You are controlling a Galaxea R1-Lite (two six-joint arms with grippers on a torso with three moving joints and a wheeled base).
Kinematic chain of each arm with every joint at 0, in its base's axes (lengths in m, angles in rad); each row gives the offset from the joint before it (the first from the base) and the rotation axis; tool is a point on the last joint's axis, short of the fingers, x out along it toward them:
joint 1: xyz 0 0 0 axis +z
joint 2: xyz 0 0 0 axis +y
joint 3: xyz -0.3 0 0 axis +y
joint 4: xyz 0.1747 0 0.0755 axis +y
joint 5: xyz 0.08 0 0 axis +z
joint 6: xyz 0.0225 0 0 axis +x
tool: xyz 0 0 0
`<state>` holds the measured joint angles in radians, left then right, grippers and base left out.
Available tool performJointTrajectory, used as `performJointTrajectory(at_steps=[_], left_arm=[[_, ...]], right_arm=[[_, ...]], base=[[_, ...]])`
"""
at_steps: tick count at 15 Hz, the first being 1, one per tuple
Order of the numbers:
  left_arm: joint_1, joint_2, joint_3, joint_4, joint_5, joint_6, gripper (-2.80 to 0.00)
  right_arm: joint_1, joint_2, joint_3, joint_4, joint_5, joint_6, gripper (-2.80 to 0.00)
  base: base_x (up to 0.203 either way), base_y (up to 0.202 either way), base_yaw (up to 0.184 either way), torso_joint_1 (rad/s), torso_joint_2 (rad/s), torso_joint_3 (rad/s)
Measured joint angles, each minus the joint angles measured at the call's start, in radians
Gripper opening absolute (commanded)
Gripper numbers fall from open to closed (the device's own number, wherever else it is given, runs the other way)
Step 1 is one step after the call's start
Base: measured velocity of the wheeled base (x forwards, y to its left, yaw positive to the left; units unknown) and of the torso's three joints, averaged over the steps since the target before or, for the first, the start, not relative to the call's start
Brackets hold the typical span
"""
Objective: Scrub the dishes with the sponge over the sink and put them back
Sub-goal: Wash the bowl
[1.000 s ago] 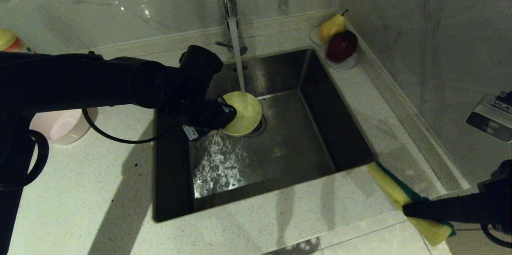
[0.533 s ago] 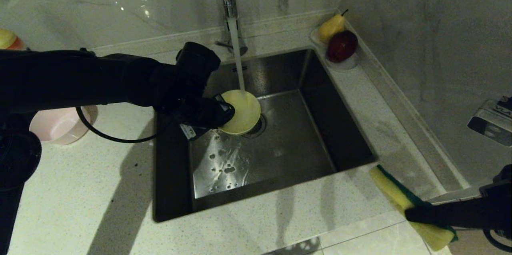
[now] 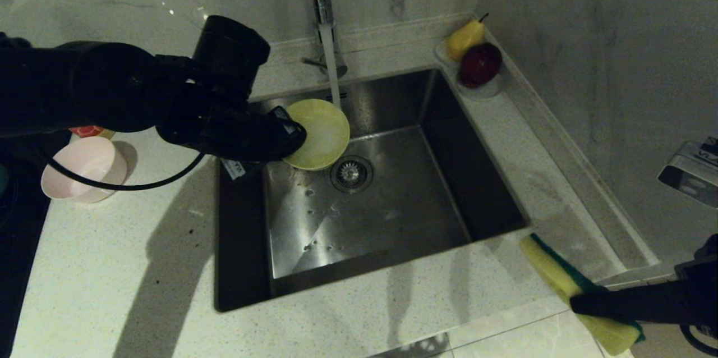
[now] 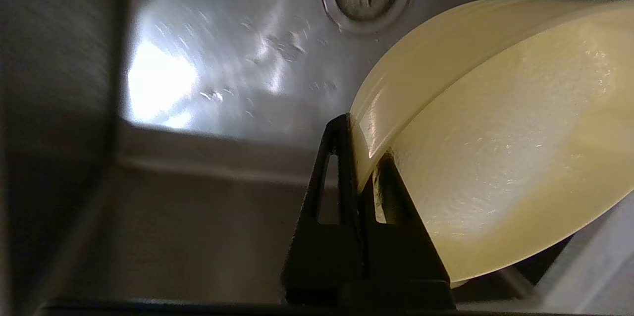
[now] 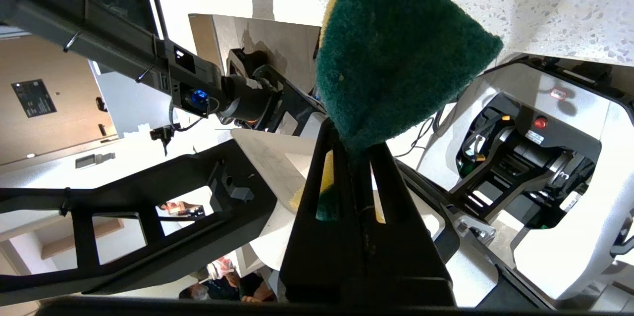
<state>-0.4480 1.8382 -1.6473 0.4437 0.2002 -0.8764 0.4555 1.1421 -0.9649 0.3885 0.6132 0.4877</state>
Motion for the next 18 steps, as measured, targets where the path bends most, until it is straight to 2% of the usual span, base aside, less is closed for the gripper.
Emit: performJointTrajectory(at_steps=[3, 6, 10, 13, 18], left_arm=[[0.021, -0.07, 0.097, -0.117, 0.096, 0.084, -2.8], [0.041, -0.139, 0.247, -0.329, 0.161, 0.207, -2.8], [0.048, -0.243, 0.464, -0.684, 0.151, 0.389, -2.8], [0.049, -0.297, 0.575, -0.932, 0.145, 0.526, -2.8], [0.05, -0.368, 0.73, -1.185, 0.036, 0.637, -2.8]], right_arm=[[0.0, -0.007, 0.0, 0.001, 0.001, 0.004, -2.8], [0.003, -0.01, 0.001, 0.002, 0.001, 0.004, -2.8], [0.011, -0.007, -0.006, 0.001, 0.001, 0.003, -2.8], [0.013, -0.005, -0.008, -0.001, 0.002, 0.0, -2.8], [0.012, 0.016, 0.002, -0.01, 0.008, -0.003, -2.8]], base=[[0.0, 0.0, 0.0, 0.0, 0.0, 0.0], [0.0, 0.0, 0.0, 0.0, 0.0, 0.0], [0.0, 0.0, 0.0, 0.0, 0.0, 0.0], [0.0, 0.0, 0.0, 0.0, 0.0, 0.0], [0.0, 0.0, 0.0, 0.0, 0.0, 0.0]])
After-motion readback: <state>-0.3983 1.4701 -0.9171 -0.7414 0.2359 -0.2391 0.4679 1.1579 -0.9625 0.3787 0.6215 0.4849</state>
